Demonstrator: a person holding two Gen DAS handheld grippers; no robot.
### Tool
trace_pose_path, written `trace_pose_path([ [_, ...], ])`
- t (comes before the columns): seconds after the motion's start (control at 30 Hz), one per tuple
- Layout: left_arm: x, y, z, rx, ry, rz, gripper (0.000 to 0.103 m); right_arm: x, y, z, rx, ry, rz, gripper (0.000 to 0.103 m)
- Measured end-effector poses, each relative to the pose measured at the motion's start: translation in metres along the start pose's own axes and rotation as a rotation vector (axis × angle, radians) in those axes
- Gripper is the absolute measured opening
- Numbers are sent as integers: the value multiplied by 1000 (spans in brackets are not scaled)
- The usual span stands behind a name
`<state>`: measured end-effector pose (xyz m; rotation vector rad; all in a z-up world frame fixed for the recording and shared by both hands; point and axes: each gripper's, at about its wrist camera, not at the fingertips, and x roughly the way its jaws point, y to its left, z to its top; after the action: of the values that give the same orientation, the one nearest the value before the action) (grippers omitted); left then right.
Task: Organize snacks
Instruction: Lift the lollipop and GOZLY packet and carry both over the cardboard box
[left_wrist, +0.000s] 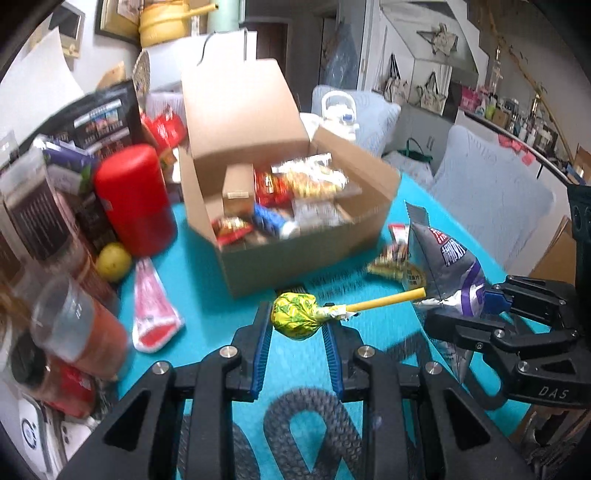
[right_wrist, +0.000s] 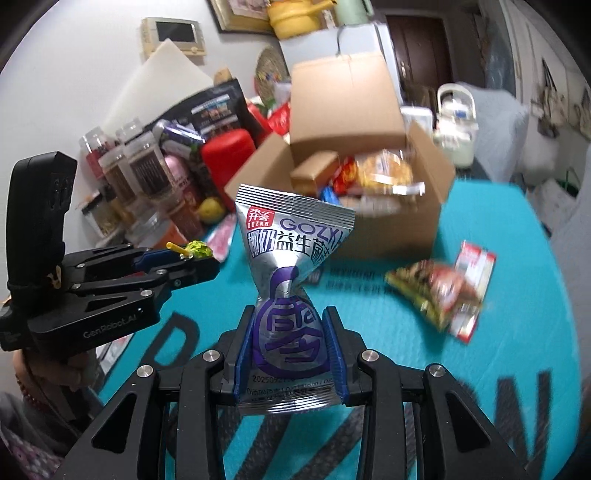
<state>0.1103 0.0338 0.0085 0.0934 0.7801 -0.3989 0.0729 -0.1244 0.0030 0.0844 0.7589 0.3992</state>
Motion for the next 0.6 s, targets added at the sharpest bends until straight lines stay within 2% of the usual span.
trace_pose_path([
  [0.6, -7, 16, 88, 7, -150, 28, 27, -10, -5, 93, -84, -149, 14, 35],
])
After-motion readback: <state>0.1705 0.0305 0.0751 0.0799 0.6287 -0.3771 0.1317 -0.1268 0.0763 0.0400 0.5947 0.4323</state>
